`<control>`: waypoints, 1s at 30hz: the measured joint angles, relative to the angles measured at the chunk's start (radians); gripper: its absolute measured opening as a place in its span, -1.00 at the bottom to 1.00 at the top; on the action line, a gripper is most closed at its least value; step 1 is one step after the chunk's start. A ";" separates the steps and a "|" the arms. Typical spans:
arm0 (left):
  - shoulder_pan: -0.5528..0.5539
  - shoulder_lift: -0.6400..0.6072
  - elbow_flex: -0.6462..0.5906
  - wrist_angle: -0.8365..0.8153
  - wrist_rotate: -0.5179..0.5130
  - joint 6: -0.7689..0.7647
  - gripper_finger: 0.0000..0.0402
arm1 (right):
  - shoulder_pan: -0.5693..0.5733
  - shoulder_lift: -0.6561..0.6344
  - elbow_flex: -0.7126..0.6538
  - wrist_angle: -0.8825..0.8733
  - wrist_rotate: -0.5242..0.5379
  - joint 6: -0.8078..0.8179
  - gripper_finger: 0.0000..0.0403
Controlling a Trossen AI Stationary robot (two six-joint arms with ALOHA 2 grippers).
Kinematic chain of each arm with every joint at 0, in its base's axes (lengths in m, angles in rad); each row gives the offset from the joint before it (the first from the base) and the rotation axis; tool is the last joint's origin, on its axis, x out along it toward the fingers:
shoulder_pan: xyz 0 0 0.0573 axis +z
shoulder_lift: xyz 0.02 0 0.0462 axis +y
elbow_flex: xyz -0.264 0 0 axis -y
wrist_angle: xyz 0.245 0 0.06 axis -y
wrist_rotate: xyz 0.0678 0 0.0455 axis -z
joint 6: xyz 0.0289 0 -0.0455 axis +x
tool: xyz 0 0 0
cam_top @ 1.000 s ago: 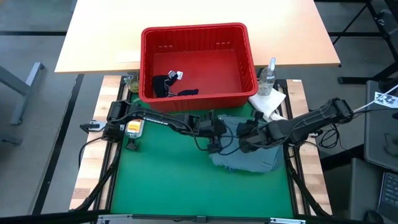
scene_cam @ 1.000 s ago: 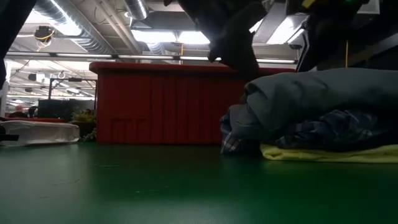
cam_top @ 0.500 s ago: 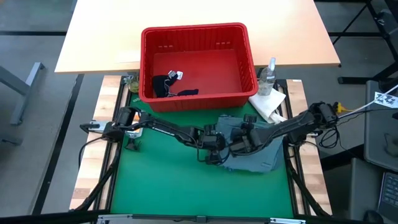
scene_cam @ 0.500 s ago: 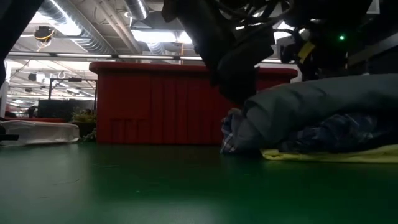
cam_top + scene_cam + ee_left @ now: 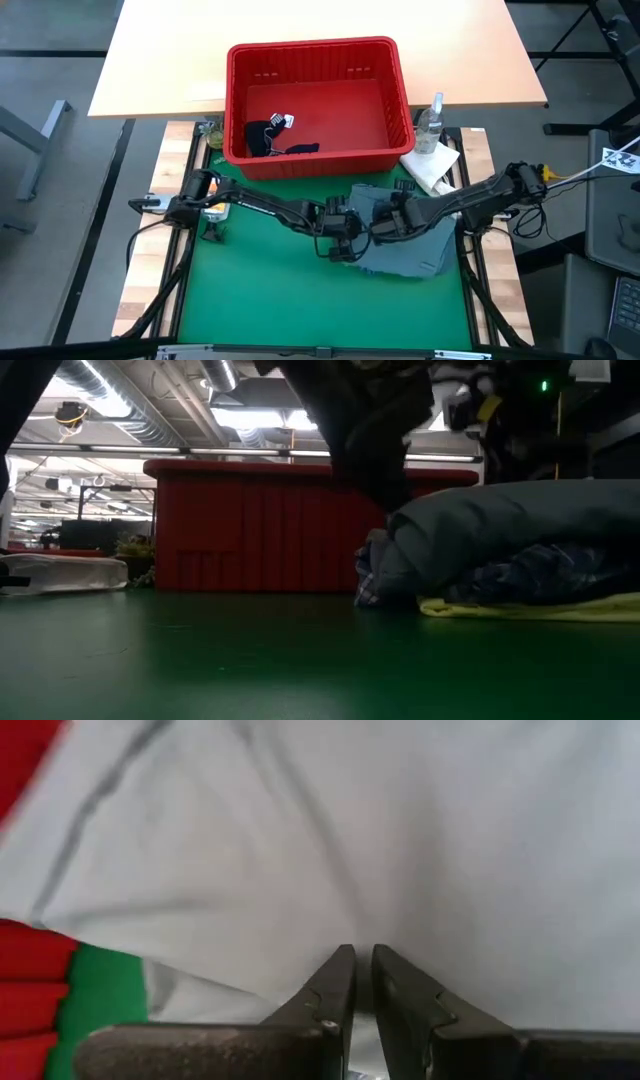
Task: Fold Laundry from Bin
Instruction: Fold the blue pants on top of the blue shirt
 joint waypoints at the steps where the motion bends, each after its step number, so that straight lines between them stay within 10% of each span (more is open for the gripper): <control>1: 0.001 -0.010 0.000 0.000 0.000 0.000 -0.83 | 0.001 -0.005 0.025 -0.033 0.000 0.000 -0.57; 13: 0.046 -0.065 0.000 0.102 0.004 0.073 -0.83 | 0.215 -0.160 0.130 -0.246 0.072 0.159 -0.57; 30: 0.172 0.028 0.000 0.274 0.069 0.072 -0.83 | 0.366 -0.316 -0.366 -0.211 -0.090 0.772 -0.56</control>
